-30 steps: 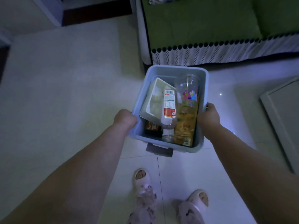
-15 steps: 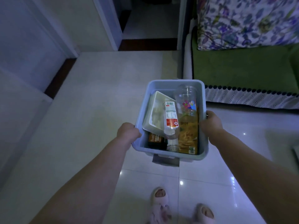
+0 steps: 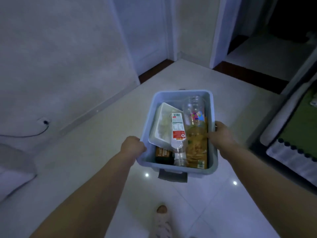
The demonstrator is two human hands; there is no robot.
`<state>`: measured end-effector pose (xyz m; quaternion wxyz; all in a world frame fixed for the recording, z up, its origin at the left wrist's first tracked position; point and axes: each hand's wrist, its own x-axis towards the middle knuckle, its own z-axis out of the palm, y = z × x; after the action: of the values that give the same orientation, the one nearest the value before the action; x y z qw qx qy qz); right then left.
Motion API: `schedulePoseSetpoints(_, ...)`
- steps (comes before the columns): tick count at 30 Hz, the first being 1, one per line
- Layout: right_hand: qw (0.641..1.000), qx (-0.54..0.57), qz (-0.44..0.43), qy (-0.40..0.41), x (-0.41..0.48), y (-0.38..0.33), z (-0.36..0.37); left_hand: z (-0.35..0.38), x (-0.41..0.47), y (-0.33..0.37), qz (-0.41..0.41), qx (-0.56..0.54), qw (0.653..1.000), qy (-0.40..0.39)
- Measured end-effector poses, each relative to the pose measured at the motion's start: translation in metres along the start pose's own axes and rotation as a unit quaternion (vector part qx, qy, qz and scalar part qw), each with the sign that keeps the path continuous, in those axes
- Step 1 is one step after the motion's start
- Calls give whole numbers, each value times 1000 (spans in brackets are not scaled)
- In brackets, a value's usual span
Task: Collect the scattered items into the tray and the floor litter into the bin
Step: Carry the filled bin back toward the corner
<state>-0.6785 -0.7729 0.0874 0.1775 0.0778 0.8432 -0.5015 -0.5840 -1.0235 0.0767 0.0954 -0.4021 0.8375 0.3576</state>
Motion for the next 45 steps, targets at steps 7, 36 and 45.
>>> schedulePoseSetpoints(7, 986, -77, -72, -128, -43, -38, 80, -60, -62, -95, -128, -57, 988, 68)
schedulePoseSetpoints(36, 844, -199, -126, -481, -447, -115, 634, -351, -223, -686, -403, -168, 874, 214)
schedulePoseSetpoints(45, 810, -215, -148, -526, -491, -179, 814, -443, -176, -801, -445, -183, 842, 245)
